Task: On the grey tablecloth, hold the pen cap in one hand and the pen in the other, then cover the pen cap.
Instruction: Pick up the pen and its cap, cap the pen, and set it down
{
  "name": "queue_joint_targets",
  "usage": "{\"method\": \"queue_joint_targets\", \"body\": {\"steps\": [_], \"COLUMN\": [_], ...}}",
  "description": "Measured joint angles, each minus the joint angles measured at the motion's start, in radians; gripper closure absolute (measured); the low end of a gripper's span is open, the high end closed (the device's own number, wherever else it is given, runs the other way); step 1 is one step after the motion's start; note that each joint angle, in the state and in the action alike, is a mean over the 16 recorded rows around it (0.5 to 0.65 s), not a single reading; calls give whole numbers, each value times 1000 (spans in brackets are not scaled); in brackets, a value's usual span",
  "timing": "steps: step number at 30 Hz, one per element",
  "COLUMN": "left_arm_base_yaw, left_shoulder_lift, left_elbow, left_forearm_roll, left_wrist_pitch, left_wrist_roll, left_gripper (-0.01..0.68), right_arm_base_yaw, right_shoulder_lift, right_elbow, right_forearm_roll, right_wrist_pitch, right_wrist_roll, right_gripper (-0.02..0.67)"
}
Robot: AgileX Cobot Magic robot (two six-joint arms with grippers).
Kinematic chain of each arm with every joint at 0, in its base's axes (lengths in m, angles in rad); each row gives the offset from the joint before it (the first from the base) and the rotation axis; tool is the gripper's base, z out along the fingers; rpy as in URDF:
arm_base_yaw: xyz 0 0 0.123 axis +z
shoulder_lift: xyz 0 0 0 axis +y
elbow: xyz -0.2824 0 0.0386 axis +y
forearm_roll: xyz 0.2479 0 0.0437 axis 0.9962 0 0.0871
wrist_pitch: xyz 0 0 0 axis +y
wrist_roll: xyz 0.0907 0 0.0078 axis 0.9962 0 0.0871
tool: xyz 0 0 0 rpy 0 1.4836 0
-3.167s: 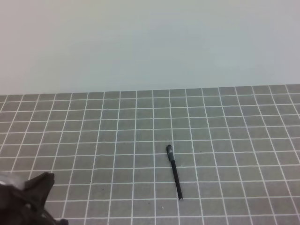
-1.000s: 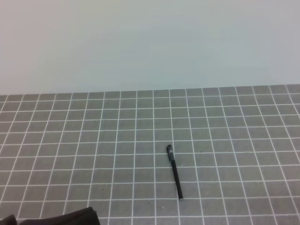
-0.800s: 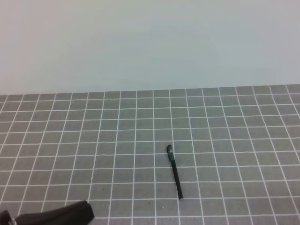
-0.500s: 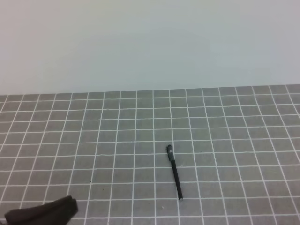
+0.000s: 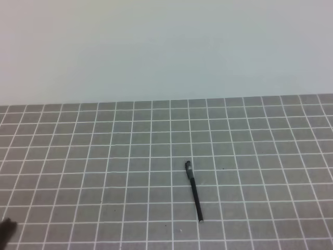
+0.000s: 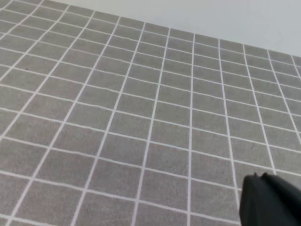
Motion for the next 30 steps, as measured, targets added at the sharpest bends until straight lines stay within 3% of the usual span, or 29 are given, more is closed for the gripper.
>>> {"method": "queue_joint_targets", "body": {"steps": [5,9,18,30], "left_arm_base_yaw": [53,116,260,292], "left_shoulder_lift": [-33,-60,-133,-215], "left_elbow": [11,34,140,291], "left_forearm_roll": [201,280,265,212], "left_wrist_pitch": [9,18,7,-56], "left_wrist_roll": [-302,-434,-505,-549], "left_gripper": [673,674,674,674], "right_arm_base_yaw": [0,0,0,0], "right_shoulder_lift": [1,1,1,1], "right_elbow": [0,0,0,0], "right_forearm_roll": [0,0,0,-1], "right_wrist_pitch": [0,0,0,0], "right_wrist_roll": [0,0,0,0], "right_gripper": [645,645,645,645]}}
